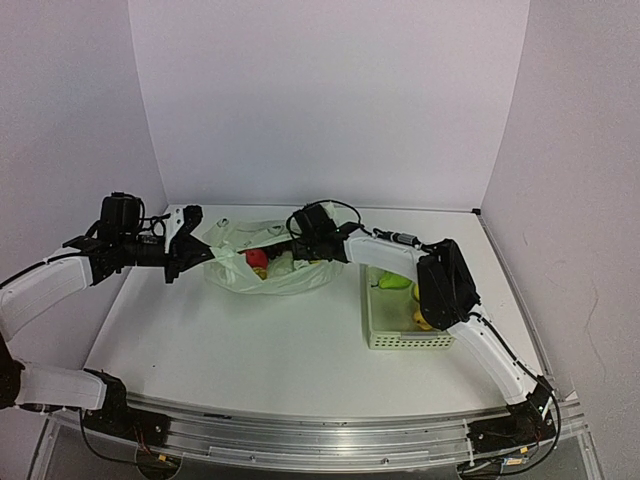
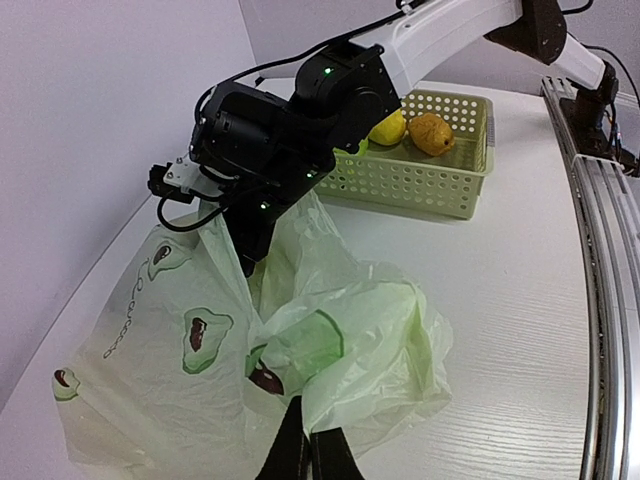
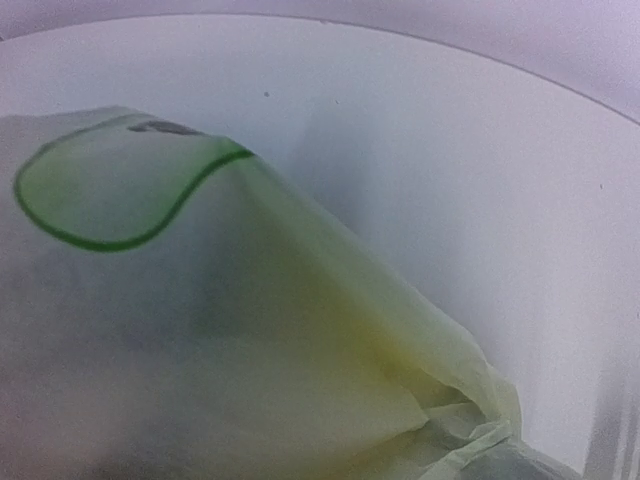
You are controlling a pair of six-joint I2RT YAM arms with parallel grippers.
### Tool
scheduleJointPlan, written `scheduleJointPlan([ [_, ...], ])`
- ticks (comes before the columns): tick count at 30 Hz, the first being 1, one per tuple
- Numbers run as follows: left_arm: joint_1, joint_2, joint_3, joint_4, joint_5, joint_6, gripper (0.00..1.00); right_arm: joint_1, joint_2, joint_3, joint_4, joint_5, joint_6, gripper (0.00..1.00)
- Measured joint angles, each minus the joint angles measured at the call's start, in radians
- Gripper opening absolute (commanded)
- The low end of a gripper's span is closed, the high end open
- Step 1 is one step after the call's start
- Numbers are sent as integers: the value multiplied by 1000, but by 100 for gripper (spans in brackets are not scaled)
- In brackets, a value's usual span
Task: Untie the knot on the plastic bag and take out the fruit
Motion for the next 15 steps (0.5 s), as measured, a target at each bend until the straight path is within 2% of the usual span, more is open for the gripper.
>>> scheduleJointPlan([
  [3, 0, 0, 0, 1, 0, 0, 0, 0, 0, -1, -75, 23, 45, 75],
  [5, 0, 1, 0, 1, 1, -1, 0, 0, 0, -1, -117, 37, 69, 70],
  [8, 0, 5, 0, 1, 2, -6, 0, 0, 0, -1, -179, 44, 94, 47],
  [12, 0, 17, 0, 1, 3, -11, 0, -1, 0, -3, -217, 41, 130, 26],
  [15, 0, 20, 0, 4, 3, -14, 0, -2, -1, -5, -216, 33, 145, 17],
])
